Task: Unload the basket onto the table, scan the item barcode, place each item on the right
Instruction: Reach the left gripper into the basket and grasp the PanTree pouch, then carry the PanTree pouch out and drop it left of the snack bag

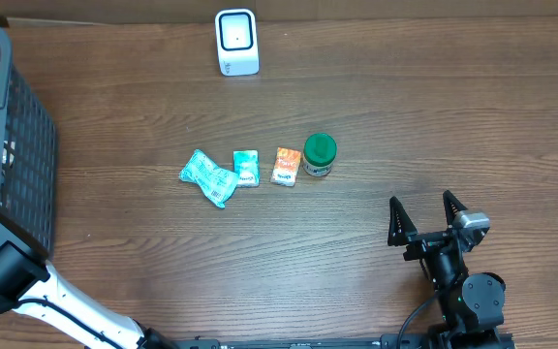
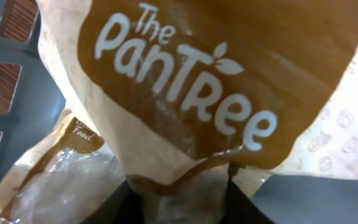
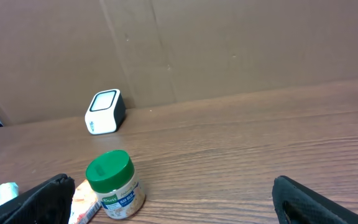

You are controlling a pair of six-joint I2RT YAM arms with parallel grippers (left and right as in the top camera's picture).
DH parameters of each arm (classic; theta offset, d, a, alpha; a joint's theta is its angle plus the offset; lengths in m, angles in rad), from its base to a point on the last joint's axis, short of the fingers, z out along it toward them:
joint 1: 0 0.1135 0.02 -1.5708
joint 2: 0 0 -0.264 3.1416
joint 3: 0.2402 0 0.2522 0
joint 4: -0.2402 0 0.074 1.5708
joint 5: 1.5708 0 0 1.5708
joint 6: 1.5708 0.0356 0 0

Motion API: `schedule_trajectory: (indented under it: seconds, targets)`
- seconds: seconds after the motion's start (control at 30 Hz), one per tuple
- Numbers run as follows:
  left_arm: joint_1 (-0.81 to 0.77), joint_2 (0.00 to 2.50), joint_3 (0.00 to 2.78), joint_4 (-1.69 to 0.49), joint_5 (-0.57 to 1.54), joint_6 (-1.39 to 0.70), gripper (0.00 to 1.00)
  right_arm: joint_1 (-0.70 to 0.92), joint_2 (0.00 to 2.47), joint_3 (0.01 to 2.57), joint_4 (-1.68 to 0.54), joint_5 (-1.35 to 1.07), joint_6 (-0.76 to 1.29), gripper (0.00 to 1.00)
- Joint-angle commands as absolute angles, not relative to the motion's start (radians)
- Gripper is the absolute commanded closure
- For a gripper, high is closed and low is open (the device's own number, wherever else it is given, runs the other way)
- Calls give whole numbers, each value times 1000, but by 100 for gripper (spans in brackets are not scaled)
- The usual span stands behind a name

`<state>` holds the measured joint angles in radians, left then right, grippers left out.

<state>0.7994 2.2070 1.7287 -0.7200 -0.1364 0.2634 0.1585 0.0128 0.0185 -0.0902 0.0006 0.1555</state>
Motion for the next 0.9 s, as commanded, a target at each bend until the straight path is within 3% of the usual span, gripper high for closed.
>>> schedule_trajectory:
  seconds: [0.0,0.13,0.43,0.67,0.87]
  targets:
    - [804,2245,1724,-732,-130,262,78,157,4,8,-84,5,149,0]
    - [804,2226,1736,-745,-142,245,96,157,4,8,-84,5,149,0]
    - [797,2029,1803,-754,-179,34,96,157,4,8,-84,5,149,0]
    - [782,1757,1835,-743,151,-185,96,157,4,8,-84,5,149,0]
    - [742,1474,1836,-713,234,-255,96,157,4,8,-84,5,149,0]
